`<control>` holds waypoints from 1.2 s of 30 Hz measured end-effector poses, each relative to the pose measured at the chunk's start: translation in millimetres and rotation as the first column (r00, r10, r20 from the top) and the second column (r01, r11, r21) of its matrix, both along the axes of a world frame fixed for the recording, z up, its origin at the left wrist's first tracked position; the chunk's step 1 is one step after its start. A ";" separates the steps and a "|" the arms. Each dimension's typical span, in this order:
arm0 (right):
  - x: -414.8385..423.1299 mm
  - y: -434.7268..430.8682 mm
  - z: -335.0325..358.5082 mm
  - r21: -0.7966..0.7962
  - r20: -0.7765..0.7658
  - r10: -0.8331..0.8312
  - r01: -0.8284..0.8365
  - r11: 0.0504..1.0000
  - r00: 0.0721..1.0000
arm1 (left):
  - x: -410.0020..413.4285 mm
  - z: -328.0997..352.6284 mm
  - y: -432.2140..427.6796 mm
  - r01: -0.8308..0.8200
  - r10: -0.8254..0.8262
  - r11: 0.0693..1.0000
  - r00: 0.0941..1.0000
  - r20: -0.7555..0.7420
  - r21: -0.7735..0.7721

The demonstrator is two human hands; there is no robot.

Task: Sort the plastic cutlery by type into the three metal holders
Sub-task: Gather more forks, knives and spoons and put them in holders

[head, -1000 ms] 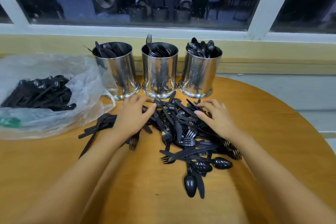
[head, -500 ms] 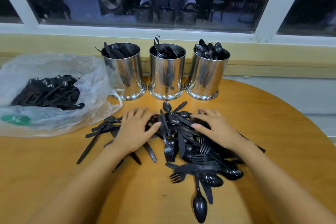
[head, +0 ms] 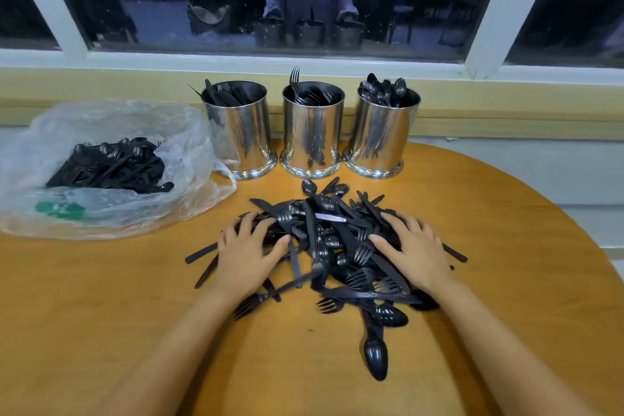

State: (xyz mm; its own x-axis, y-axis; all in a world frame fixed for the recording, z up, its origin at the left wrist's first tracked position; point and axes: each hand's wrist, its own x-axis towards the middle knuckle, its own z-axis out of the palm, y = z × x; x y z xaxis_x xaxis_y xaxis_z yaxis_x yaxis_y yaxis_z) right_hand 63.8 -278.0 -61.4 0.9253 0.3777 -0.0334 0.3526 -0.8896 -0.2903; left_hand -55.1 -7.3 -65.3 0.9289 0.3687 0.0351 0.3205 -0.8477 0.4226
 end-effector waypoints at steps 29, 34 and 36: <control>27.0 67.4 38.2 -0.113 0.294 0.225 -0.200 0.973 0.929 | 54.6 18.8 -29.8 0.199 -0.175 0.973 0.966 0.191 -0.119; 24.5 52.2 40.1 0.133 0.251 0.087 -0.124 0.983 0.964 | 48.9 11.2 -20.7 0.168 -0.118 0.974 0.947 0.298 -0.149; 18.0 53.9 40.7 0.275 0.275 0.051 -0.130 0.953 0.960 | 48.2 17.2 -23.6 0.129 -0.055 0.975 0.927 0.371 -0.180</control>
State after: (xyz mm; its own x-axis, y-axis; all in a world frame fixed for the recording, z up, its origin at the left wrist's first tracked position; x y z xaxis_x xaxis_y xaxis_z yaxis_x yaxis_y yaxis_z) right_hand 81.8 -224.1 -20.7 0.8476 0.4174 0.3276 0.5260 -0.7421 -0.4154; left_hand -6.9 -30.9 -48.1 0.8965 0.3164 0.3101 0.0389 -0.7535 0.6563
